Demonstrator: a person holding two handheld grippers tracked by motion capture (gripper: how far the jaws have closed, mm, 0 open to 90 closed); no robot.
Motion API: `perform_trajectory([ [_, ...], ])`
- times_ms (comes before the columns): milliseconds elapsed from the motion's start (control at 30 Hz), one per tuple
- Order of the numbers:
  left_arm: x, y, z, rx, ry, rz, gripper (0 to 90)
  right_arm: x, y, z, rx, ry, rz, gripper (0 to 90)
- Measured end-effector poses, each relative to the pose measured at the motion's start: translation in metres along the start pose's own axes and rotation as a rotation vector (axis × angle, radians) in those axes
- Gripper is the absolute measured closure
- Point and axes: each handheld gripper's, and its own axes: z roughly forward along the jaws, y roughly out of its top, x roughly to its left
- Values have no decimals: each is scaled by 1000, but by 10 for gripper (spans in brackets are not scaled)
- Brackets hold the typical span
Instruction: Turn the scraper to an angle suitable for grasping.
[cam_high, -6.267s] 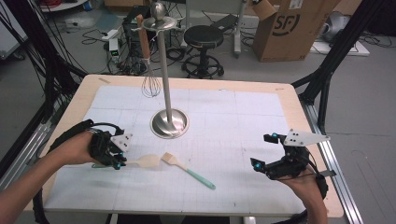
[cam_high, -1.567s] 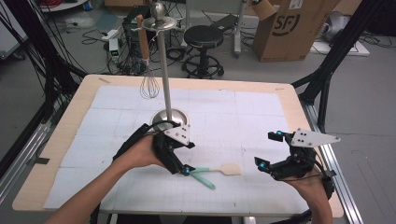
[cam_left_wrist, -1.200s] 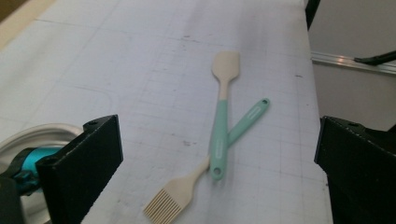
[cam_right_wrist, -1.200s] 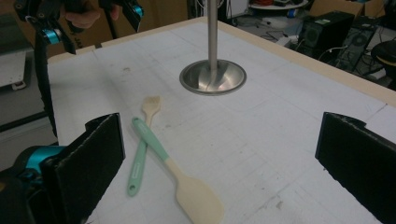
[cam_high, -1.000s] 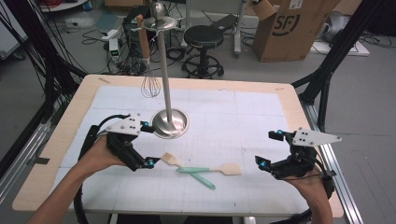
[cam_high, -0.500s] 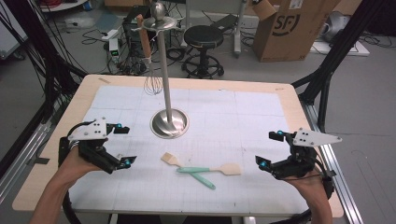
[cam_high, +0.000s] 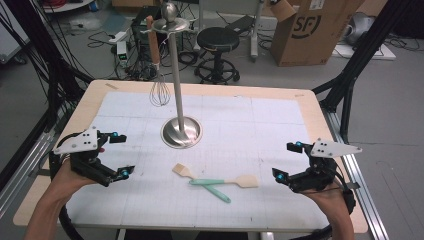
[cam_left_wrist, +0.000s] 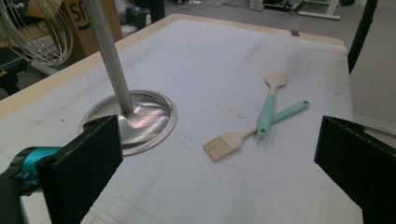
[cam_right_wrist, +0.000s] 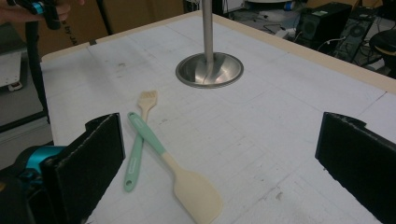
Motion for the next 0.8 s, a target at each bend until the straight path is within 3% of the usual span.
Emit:
perform_trajectory([
  [367,3,-3,-5,-1,7,2,16,4,3,4,12,12,-17,0],
  [567,7,-5,-11,-17,22,-12,16,8,8,9,39,43,-54,0],
  [800,5,-5,-10,-6,20,-1,17,1,23,13,69,70,-41,0],
])
